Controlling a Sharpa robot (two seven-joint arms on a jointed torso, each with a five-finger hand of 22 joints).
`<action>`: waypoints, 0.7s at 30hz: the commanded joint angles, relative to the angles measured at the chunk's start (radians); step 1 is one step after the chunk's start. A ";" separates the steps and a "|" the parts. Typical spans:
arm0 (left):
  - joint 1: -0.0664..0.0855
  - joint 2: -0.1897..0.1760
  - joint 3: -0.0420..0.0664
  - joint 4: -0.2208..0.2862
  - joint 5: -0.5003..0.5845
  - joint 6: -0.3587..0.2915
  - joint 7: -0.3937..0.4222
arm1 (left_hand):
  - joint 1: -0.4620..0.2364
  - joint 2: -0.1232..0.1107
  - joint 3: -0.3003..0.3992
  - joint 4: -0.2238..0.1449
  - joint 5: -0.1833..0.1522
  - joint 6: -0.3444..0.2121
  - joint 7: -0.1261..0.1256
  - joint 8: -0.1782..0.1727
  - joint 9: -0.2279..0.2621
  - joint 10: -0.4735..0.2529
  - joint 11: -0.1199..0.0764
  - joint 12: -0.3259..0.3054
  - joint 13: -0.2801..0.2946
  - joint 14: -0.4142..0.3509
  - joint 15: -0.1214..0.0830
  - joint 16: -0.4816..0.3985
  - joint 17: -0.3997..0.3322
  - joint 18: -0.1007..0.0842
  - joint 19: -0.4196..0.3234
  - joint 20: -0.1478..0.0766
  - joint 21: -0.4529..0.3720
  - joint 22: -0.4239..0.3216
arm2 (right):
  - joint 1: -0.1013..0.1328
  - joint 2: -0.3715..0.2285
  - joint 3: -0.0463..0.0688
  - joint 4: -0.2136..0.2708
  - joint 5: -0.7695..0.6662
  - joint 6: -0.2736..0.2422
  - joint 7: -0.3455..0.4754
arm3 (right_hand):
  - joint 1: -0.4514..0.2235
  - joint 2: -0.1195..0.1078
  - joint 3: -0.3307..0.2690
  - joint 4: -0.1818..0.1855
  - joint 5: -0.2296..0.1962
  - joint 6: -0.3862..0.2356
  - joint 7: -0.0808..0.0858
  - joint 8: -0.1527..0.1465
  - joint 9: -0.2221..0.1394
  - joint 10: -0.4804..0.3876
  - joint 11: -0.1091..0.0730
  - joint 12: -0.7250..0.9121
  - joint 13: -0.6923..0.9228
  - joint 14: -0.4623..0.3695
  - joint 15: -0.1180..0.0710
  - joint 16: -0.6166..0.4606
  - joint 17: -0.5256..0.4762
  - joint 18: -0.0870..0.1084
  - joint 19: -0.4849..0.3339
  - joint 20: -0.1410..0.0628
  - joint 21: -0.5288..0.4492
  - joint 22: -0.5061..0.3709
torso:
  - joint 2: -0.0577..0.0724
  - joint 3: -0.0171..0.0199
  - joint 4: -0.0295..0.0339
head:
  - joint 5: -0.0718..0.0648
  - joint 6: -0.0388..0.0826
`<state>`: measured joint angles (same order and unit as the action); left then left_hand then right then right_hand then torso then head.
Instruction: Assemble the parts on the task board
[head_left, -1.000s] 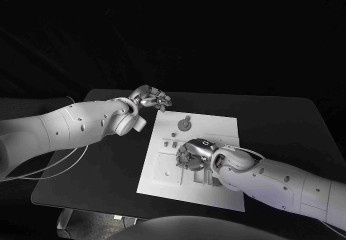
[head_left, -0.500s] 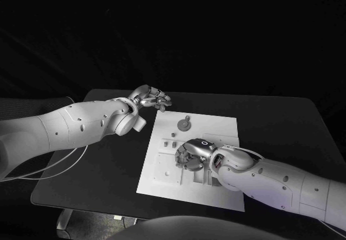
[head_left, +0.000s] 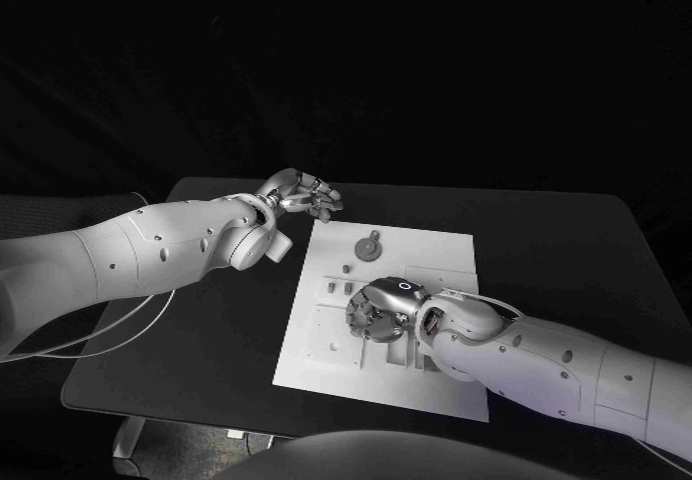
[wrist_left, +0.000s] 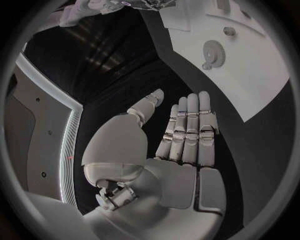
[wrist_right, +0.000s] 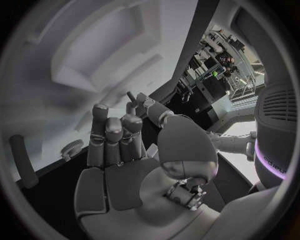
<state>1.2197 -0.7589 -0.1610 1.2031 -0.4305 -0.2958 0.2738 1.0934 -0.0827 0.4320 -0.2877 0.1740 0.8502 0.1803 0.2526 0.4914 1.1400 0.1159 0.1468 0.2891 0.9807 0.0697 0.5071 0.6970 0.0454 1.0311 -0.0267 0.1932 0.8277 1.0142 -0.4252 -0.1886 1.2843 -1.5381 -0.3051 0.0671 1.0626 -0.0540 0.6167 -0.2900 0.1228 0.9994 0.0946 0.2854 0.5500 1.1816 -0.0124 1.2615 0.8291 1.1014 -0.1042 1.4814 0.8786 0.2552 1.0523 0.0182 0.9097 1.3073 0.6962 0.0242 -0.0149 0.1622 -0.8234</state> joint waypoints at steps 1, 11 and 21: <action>0.003 0.001 0.001 0.003 -0.003 0.001 0.003 | 0.007 0.000 -0.005 -0.001 -0.002 0.002 0.004 0.005 -0.001 0.003 0.003 -0.006 -0.002 -0.002 0.007 -0.004 0.002 0.021 -0.001 0.004 -0.005 -0.001 | -0.002 0.001 -0.002 0.001 -0.015 0.031 0.000 | 0.006 -0.006 -0.003 -0.001 -0.005 0.001 0.006 0.004 0.002 -0.009 0.001 -0.006 0.001 0.000 -0.009 -0.004 0.001 0.007 -0.003 -0.005 0.001 0.017 | 0.000 -0.0004 -0.0004 | 0.000 -0.002; 0.003 0.001 0.001 0.003 -0.003 0.002 0.002 | 0.008 0.000 -0.005 -0.001 -0.002 0.002 0.004 0.005 -0.002 0.002 0.003 -0.007 -0.002 -0.003 0.008 -0.007 0.004 0.020 -0.002 0.005 -0.006 -0.001 | -0.002 -0.001 -0.002 -0.002 -0.022 0.038 -0.007 | 0.006 -0.005 -0.004 -0.001 -0.006 0.002 0.006 0.004 0.002 -0.009 0.001 -0.006 0.001 -0.001 -0.009 -0.004 0.001 0.007 -0.003 -0.005 0.001 0.017 | 0.000 0.0006 -0.0007 | 0.002 -0.002; 0.003 0.001 0.001 0.003 -0.003 0.001 0.003 | 0.009 0.000 -0.005 -0.001 -0.002 0.002 0.005 0.005 -0.002 0.002 0.003 -0.007 -0.002 -0.003 0.008 -0.008 0.005 0.020 -0.002 0.005 -0.007 -0.001 | -0.002 0.000 -0.003 -0.005 -0.024 0.039 -0.016 | 0.008 -0.019 -0.009 -0.002 -0.010 -0.018 0.012 -0.010 -0.004 -0.014 0.007 -0.009 0.002 -0.007 -0.005 -0.006 0.002 0.007 -0.009 -0.002 -0.002 0.017 | 0.000 0.0012 -0.0007 | 0.002 -0.004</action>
<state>1.2216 -0.7592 -0.1610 1.2033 -0.4312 -0.2958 0.2709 1.0934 -0.0827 0.4320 -0.2877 0.1740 0.8503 0.1803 0.2527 0.4906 1.1400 0.1159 0.1430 0.2883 0.9771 0.0733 0.5032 0.7005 0.0453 1.0311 -0.0267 0.1932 0.8277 1.0148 -0.4250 -0.1888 1.2807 -1.5461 -0.2928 0.0618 1.0718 -0.0634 0.6141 -0.2925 0.1162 0.9897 0.1043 0.2827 0.5488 1.1756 -0.0066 1.2575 0.8299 1.1005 -0.1084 1.4813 0.8786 0.2552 1.0487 0.0148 0.9097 1.3073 0.6962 0.0251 -0.0158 0.1643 -0.8266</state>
